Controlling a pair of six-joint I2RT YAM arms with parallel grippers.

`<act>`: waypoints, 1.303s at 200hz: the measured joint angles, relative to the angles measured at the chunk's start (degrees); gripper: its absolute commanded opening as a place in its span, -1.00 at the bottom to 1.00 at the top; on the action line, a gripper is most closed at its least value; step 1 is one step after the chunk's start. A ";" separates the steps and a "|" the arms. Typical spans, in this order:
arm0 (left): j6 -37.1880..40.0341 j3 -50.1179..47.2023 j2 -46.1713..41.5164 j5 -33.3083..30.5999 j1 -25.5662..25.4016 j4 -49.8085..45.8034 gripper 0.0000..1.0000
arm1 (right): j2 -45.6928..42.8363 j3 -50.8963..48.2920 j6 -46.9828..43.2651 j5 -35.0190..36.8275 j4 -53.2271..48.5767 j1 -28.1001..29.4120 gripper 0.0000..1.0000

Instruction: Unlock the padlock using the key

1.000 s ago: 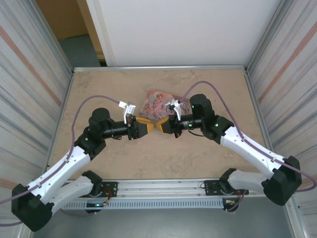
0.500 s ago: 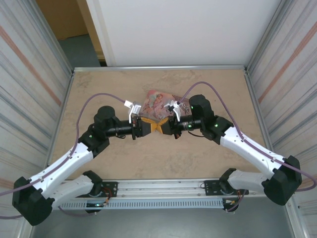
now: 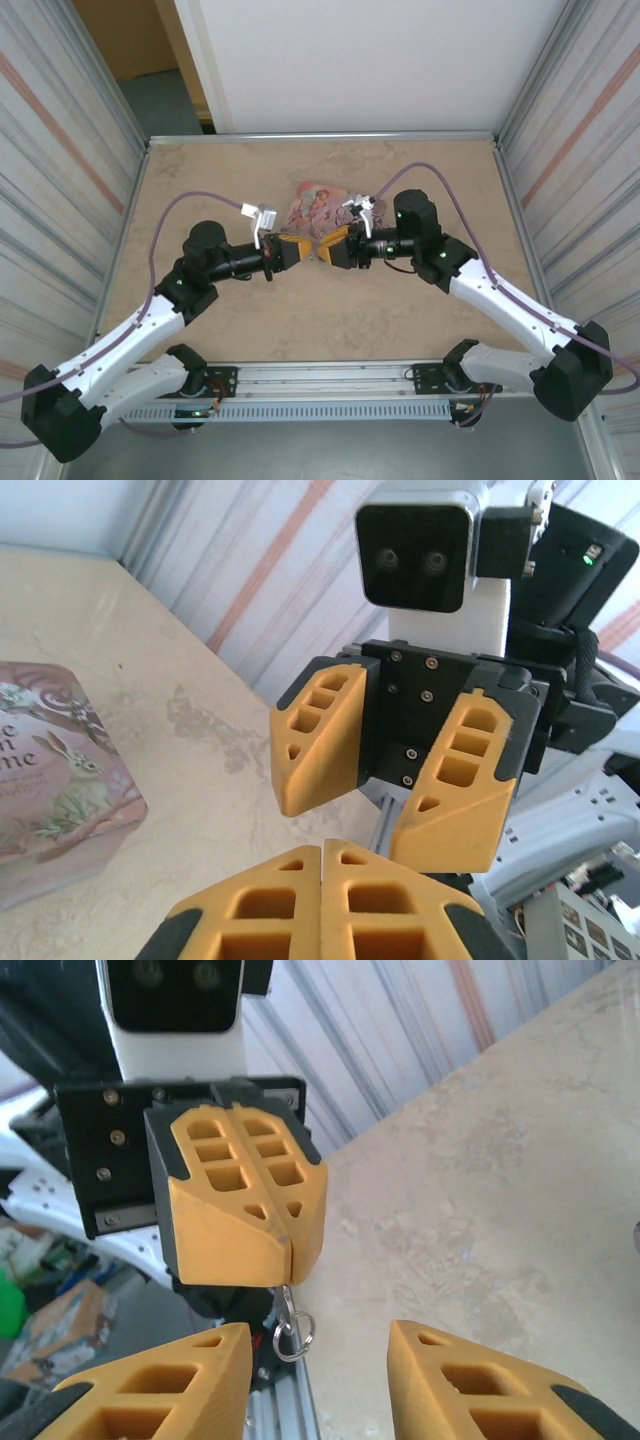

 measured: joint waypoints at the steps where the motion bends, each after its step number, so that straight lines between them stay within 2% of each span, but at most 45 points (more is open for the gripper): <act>1: -0.02 -0.07 -0.04 -0.07 0.00 0.07 -1.00 | 0.00 -0.02 0.33 0.02 0.20 0.02 -0.09; 34: -0.50 -1.22 -1.22 -3.54 -0.48 1.27 -1.00 | 0.02 -0.13 4.31 0.74 2.67 2.03 -0.02; 86: -0.66 -1.25 -1.49 -4.68 -0.72 2.03 -1.00 | 3.43 -0.13 6.36 1.95 4.85 5.05 -0.04; 201: -0.66 -1.40 -1.90 -5.51 -0.74 2.27 -1.00 | 5.88 -0.13 7.82 3.93 6.43 6.54 -0.54; 260: -0.66 -1.84 -2.64 -6.16 -0.74 2.29 -1.00 | 5.31 -0.13 7.82 4.98 6.43 6.47 -0.54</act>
